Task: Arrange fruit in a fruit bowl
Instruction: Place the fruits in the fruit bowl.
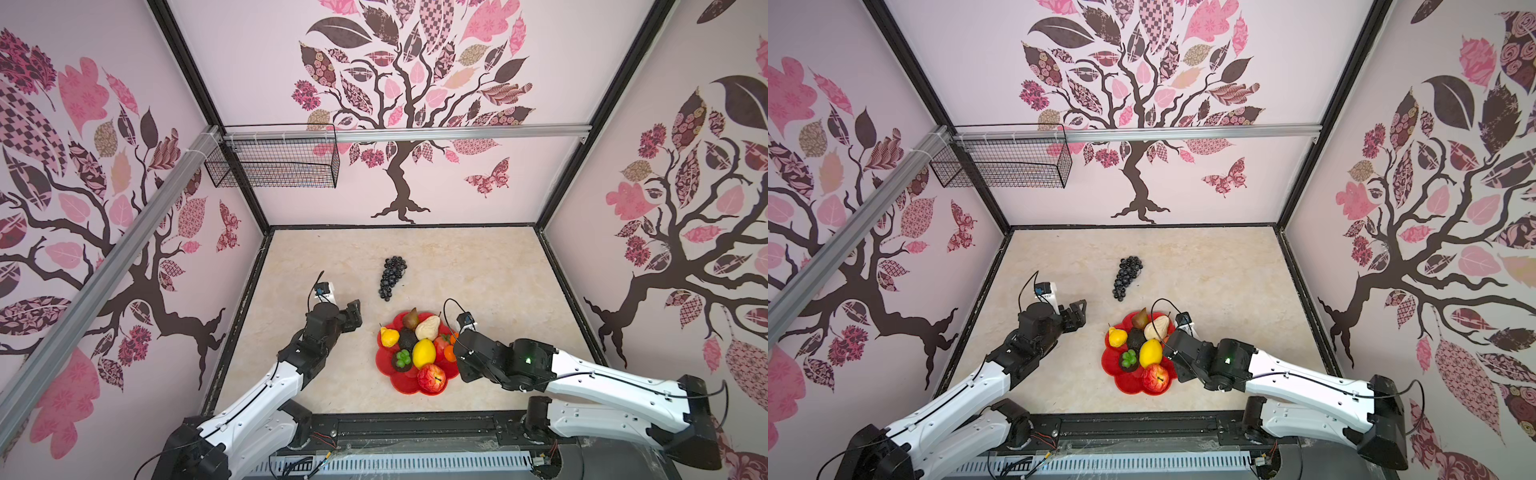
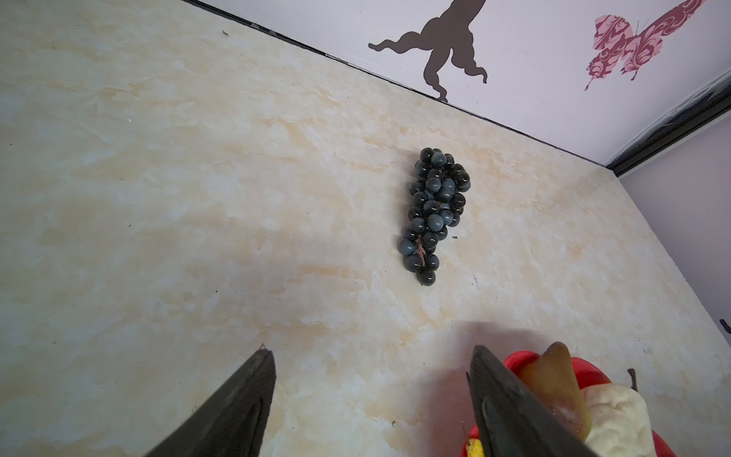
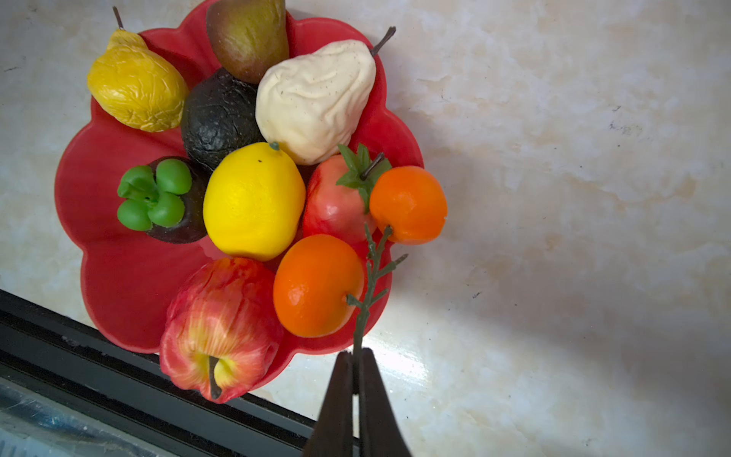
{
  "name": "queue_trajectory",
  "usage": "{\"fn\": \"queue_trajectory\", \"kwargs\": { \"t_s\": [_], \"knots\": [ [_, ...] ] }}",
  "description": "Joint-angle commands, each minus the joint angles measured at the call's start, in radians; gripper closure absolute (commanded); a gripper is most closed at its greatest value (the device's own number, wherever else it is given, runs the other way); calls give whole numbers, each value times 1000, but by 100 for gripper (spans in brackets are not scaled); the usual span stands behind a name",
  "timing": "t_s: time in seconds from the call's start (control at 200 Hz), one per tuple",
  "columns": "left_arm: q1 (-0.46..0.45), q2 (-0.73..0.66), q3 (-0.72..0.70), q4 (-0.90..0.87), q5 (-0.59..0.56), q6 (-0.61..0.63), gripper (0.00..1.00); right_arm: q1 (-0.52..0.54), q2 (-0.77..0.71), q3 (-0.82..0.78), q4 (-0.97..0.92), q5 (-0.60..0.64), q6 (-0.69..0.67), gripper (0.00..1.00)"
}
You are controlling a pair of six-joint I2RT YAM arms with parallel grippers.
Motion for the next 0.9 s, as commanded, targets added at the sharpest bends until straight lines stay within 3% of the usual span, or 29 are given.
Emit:
{"fn": "queue_trajectory", "kwargs": {
  "t_s": [0.0,0.89],
  "knots": [
    [5,9,-29,25,-3,11,20,20,11,24,-33,-10,15,100],
    [14,59,-22,43,11,11,20,114,150,34,-56,-58,-3,97]
  ]
}}
